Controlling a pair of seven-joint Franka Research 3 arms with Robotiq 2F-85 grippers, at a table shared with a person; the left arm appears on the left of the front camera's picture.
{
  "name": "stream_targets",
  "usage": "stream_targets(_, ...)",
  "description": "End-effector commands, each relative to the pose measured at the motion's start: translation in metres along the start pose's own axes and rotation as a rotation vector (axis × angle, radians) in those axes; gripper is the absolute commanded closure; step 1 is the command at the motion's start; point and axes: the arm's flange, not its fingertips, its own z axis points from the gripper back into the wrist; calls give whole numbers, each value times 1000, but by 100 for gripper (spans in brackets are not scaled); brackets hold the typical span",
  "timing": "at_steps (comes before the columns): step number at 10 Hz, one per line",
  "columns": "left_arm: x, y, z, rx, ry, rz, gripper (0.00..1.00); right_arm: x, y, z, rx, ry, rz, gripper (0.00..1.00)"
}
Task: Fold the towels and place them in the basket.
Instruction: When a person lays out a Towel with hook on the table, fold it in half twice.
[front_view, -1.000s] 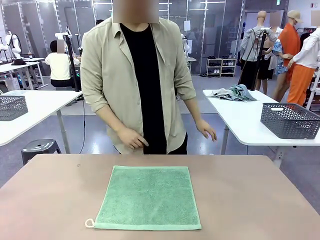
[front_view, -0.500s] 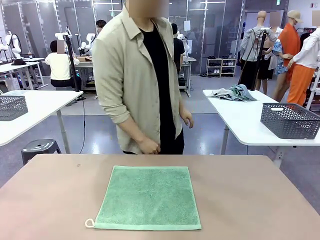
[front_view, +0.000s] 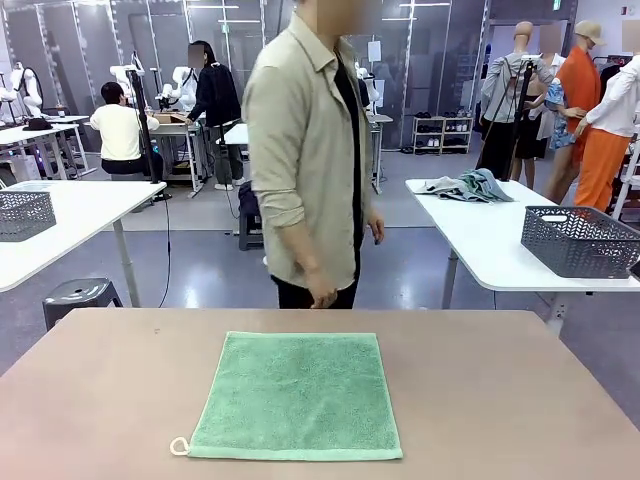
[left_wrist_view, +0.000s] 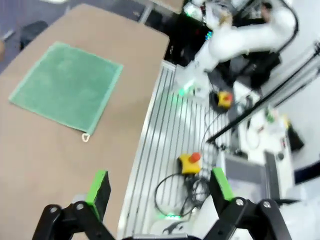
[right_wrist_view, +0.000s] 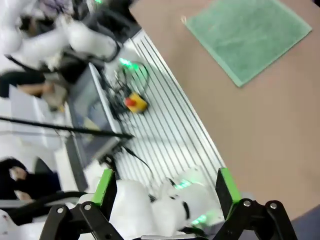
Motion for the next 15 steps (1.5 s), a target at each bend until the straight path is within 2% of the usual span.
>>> stream_targets(1,-11,-20,-19,74,68,-252,0,-3,8,-21,-162,69,149,0)
stream_targets(3,-18,-39,-33,60,193,-501,0,-6,12,-39,-282,198,288,0)
stream_targets(4,-26,-42,-38,59,264,-579,0,-7,9,-46,-305,251,305,0)
stream_targets(5,-29,-43,-46,57,311,-598,0,-6,7,-49,-296,273,298,0)
stream_targets(6,-30,-42,-49,51,324,-553,0,-5,7,-51,-272,276,291,0)
stream_targets(7,-18,-48,-36,11,284,-555,0,0,15,-40,-279,261,291,0)
stream_targets(13,-18,-48,-36,11,284,-555,0,0,15,-40,-279,261,291,0)
stream_targets(14,-23,-48,-38,16,293,-572,0,-2,12,-40,-276,255,315,0)
stream_targets(15,3,-50,-52,107,373,-526,0,21,15,-46,-300,312,335,0)
